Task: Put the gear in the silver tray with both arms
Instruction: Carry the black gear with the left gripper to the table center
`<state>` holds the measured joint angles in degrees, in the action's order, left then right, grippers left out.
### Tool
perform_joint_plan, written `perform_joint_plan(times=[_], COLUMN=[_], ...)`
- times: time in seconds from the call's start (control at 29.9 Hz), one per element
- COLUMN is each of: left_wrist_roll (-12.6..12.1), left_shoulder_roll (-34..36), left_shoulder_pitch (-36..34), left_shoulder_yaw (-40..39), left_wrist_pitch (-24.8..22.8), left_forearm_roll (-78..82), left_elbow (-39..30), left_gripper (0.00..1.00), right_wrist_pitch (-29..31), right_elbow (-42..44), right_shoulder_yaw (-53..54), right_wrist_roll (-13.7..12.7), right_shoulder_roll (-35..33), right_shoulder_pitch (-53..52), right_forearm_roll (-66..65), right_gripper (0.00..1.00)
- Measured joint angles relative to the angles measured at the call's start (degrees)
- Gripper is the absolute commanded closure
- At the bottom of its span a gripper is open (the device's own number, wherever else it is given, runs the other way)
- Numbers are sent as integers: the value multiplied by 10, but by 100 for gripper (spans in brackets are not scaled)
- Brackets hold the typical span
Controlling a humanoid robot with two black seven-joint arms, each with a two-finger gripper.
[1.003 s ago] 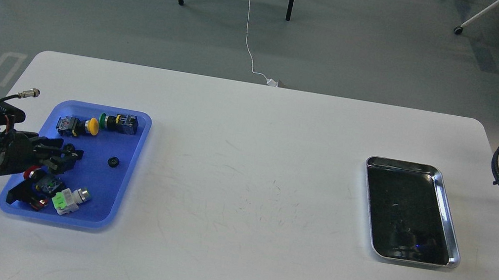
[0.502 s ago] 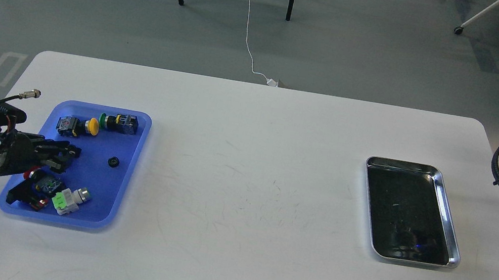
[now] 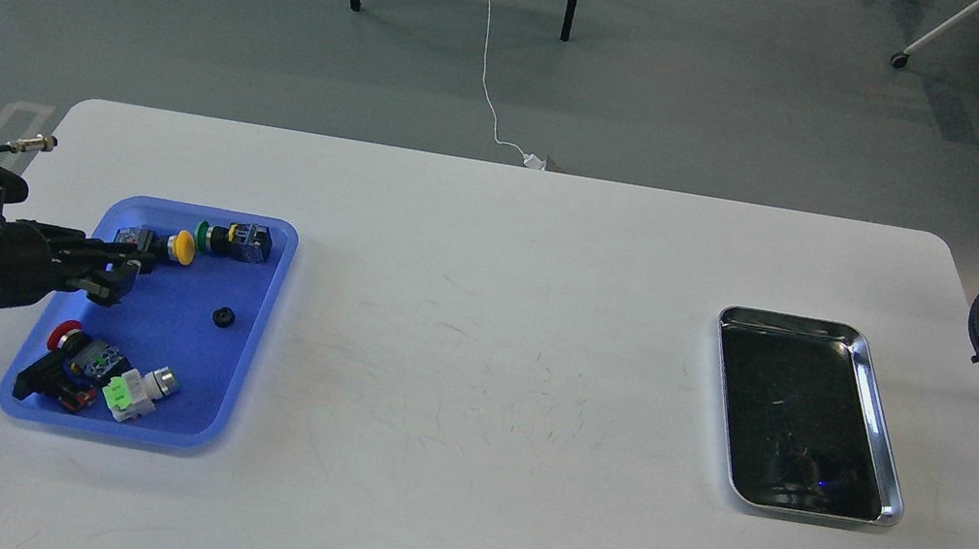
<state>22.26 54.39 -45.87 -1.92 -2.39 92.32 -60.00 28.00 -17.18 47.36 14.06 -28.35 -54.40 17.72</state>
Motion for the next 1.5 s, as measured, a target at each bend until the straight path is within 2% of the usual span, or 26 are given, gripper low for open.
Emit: perform_joint_plan(times=[0.13, 0.27, 0.43, 0.57, 0.74, 0.87, 1.14, 1.5], left_wrist_roll=[1, -4, -13, -37, -60, -64, -79, -84], left_shoulder_roll=[31, 23, -70, -160, -281, -369, -447, -541], left_shoulder_pitch=[-66, -137, -202, -227, -221, -206, -172, -122], left_shoulder_yaw=[-3, -6, -5, -3, 5, 33, 54, 55], left_wrist_pitch=[-2, -11, -40, -65, -71, -71, -70, -70], left_forearm_roll=[-1, -1, -2, 2, 7, 26, 47, 72], left_elbow=[-75, -120, -129, -125, -90, -49, -1, 92], left_gripper=[88, 88, 88, 88, 88, 88, 87, 86], right_wrist_pitch=[0, 0, 0, 0, 0, 0, 0, 0], right_elbow=[-4, -34, -111, -167, -265, -342, -403, -438], right_shoulder_yaw=[0, -1, -1, -2, -7, -3, 0, 1], right_wrist_roll=[0, 0, 0, 0, 0, 0, 4, 10], right_shoulder_roll=[-15, -37, -84, -134, -194, -234, -272, -274], right_shoulder_pitch=[-1, 22, 93, 135, 208, 278, 357, 364], right_forearm_roll=[0, 0, 0, 0, -2, -2, -2, -1], right_gripper=[0, 0, 0, 0, 0, 0, 0, 0])
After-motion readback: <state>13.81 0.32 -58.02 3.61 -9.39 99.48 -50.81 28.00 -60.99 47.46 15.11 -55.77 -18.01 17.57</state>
